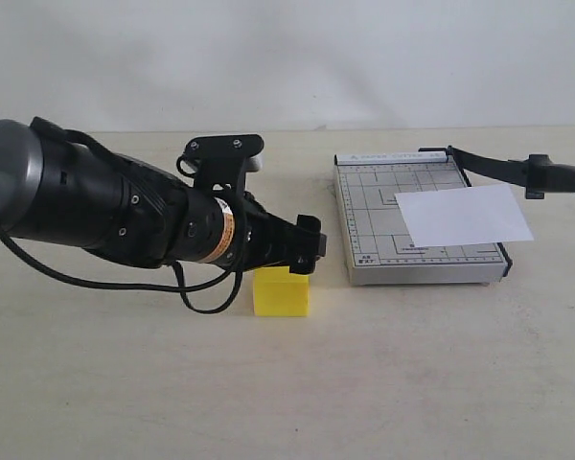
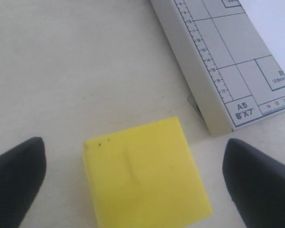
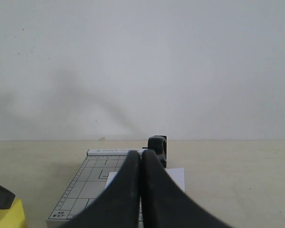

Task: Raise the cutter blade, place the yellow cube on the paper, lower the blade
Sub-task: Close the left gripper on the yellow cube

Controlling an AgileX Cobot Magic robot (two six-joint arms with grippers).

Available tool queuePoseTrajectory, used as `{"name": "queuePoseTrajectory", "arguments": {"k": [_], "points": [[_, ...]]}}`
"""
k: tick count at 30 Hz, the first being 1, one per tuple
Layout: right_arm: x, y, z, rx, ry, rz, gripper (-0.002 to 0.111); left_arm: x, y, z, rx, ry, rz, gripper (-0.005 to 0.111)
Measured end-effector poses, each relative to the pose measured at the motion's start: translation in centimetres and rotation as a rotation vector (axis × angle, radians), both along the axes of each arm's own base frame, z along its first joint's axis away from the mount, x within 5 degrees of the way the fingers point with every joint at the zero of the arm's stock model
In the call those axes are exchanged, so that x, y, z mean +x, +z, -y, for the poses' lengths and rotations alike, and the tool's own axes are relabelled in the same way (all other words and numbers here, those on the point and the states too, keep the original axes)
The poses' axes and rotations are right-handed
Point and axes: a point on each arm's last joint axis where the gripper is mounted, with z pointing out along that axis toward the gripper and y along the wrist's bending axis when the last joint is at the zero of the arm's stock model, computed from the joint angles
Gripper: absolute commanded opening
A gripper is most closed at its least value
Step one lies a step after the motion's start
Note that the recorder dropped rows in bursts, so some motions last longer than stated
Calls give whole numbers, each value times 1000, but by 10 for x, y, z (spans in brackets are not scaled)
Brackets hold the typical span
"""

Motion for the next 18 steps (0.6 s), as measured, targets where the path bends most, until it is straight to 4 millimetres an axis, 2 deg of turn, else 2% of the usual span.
{"name": "queuePoseTrajectory", "arguments": {"k": [9, 18], "points": [[0, 0, 0, 0, 0, 0, 0, 0, -3, 1, 5, 0, -4, 94], [0, 0, 0, 0, 0, 0, 0, 1, -19, 6, 14, -21, -42, 94]]}}
